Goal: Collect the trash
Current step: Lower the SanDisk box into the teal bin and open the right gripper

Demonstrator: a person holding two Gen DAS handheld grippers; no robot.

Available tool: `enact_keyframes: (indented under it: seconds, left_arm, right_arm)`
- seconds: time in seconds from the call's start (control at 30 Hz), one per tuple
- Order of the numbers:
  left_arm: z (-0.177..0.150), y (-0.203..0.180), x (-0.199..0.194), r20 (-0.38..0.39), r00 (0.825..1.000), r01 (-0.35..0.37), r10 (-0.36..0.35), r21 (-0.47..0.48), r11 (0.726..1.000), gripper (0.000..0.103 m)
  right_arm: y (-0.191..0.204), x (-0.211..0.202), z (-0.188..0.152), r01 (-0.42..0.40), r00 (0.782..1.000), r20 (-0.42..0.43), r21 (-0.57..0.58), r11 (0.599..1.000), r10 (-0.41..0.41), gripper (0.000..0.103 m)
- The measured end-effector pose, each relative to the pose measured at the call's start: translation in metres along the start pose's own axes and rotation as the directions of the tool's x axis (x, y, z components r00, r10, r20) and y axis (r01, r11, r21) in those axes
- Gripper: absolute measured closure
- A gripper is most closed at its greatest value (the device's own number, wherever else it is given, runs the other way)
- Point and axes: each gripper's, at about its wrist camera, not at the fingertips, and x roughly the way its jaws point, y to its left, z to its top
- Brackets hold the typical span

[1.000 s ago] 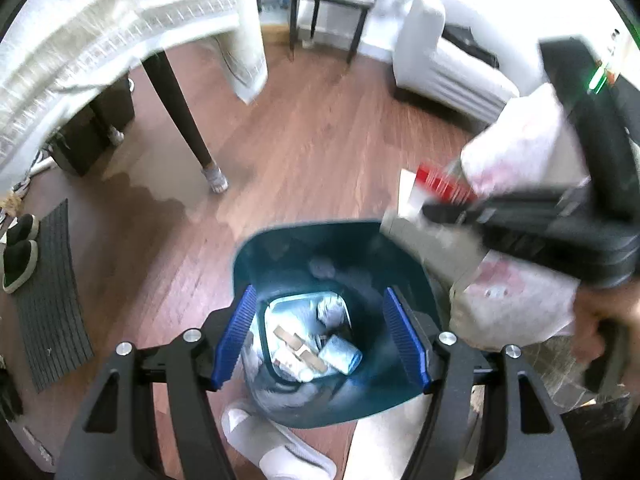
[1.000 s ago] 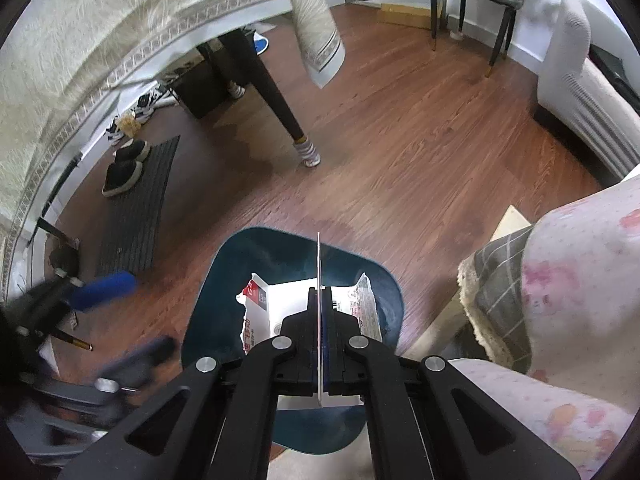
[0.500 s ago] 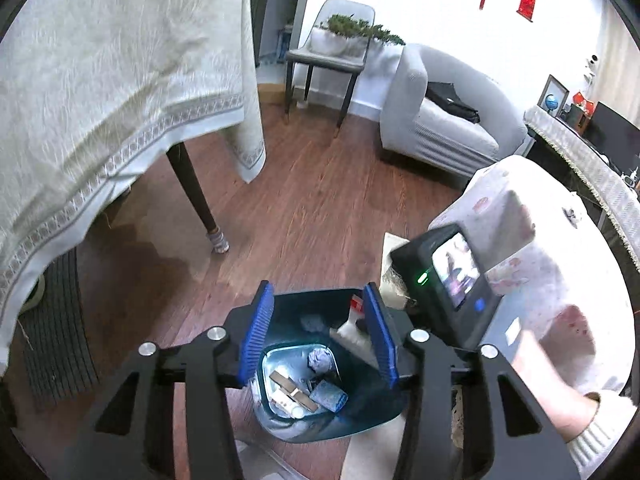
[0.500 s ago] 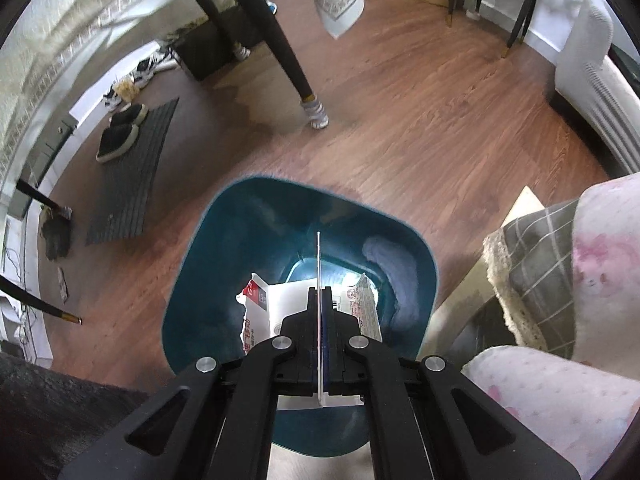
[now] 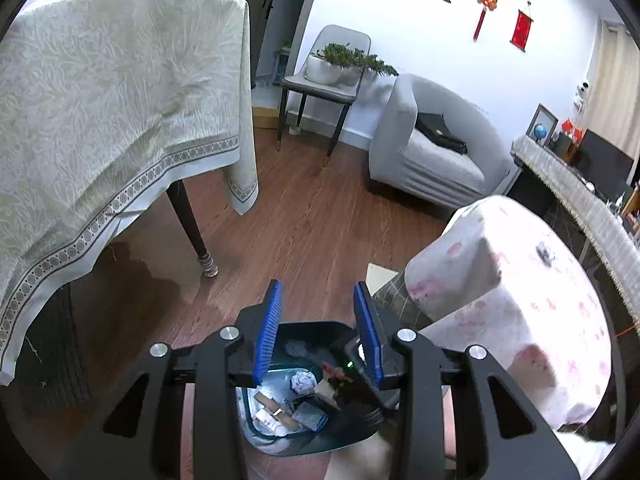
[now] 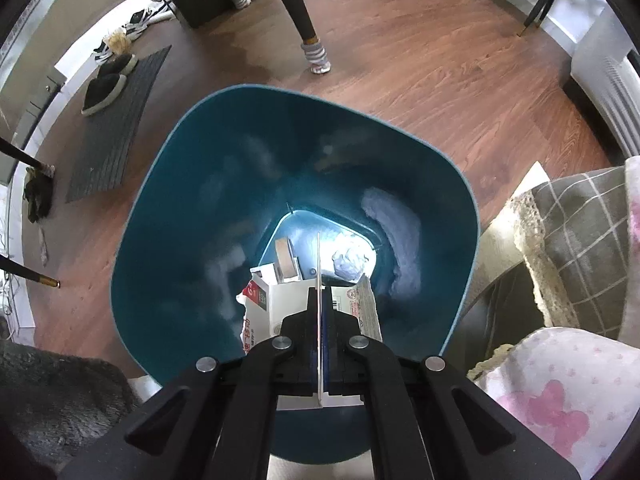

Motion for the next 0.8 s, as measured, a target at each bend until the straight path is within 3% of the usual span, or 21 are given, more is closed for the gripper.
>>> enact_keyframes:
  seconds: [0.13, 0.17, 0.23, 0.27, 0.53, 0.8]
  left_arm:
    - [0.008, -0.002, -0.006, 0.024, 1.0, 0.013, -0.013, -0.004, 1.0, 0.064]
    - [0.01, -0.003, -0.006, 0.027, 1.0, 0.015, -0.015, -0.005, 1.0, 0.064]
    - [0.013, -0.005, -0.008, 0.037, 0.999, 0.015, -0.015, -0.006, 1.0, 0.063]
    - [0.015, -0.006, -0.009, 0.041, 0.999, 0.016, -0.016, -0.005, 1.0, 0.061]
    - [0.028, -0.023, -0.017, 0.087, 0.996, 0.017, -0.019, 0.02, 1.0, 0.049]
    - [0.04, -0.041, -0.018, 0.127, 0.992, -0.011, 0.006, 0.044, 0.999, 0.038]
  right_arm:
    - [0.002, 0.006, -0.003, -0.004, 1.0, -0.003, -0.007, 1.0, 0.004, 0.099]
    - [0.001, 0.006, -0.002, -0.004, 1.0, -0.004, -0.012, 1.0, 0.004, 0.091]
    - [0.001, 0.006, -0.004, -0.005, 1.0, -0.006, -0.018, 1.0, 0.005, 0.04]
    - [0.001, 0.006, -0.006, -0.014, 1.0, -0.012, -0.02, 1.0, 0.013, 0.036]
    - [0.007, -0.026, -0.013, -0.054, 0.997, 0.051, -0.058, 0.997, 0.057, 0.037]
    - [0.002, -0.105, -0.016, -0.102, 0.971, 0.208, -0.066, 0.993, 0.114, 0.037]
